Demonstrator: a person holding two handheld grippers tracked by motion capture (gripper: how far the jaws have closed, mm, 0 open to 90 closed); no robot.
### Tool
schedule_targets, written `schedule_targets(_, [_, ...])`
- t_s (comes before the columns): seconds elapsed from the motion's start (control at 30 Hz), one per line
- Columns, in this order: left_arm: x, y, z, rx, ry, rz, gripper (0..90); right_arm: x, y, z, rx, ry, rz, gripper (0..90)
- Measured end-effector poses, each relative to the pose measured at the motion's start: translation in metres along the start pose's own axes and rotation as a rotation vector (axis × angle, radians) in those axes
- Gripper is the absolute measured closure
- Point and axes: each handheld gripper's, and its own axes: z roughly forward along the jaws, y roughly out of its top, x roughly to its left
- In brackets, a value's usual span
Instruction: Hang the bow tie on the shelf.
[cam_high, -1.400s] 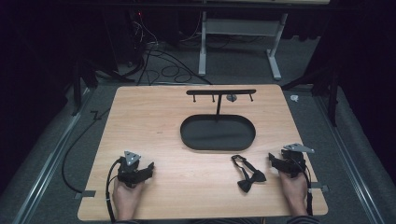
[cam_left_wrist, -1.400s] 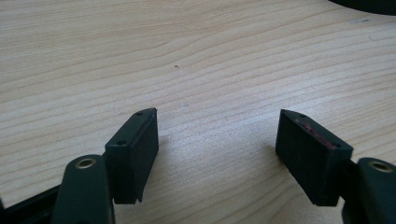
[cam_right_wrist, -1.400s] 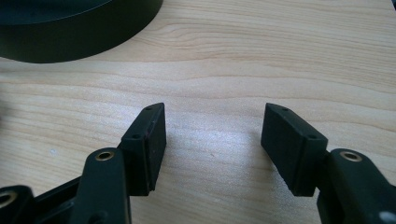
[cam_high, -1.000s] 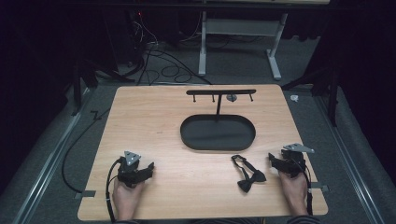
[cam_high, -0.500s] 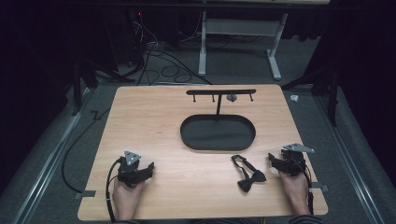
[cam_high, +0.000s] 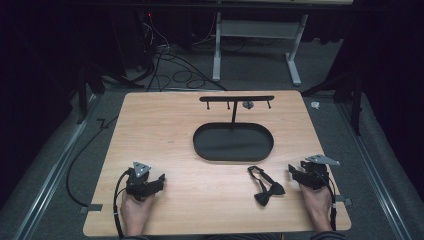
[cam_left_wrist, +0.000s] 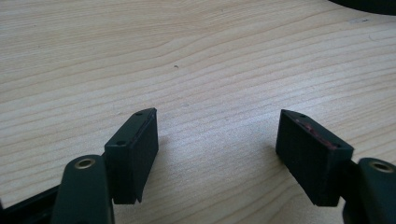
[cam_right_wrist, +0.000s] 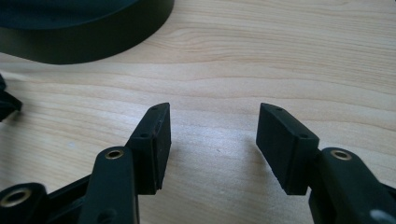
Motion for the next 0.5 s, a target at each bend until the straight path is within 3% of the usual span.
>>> schedule_targets(0.2, [0.000,0.000,0.000,0.000,0.000,0.000,30.2,0.002,-0.002,-0.012,-0.037,0.021,0.022,49.1])
schedule_targets(0.5, [0.000,0.000,0.000,0.000,-0.001,0.000,30.2,0.005,-0.008,-0.028,-0.066,0.051,0.013,52.3])
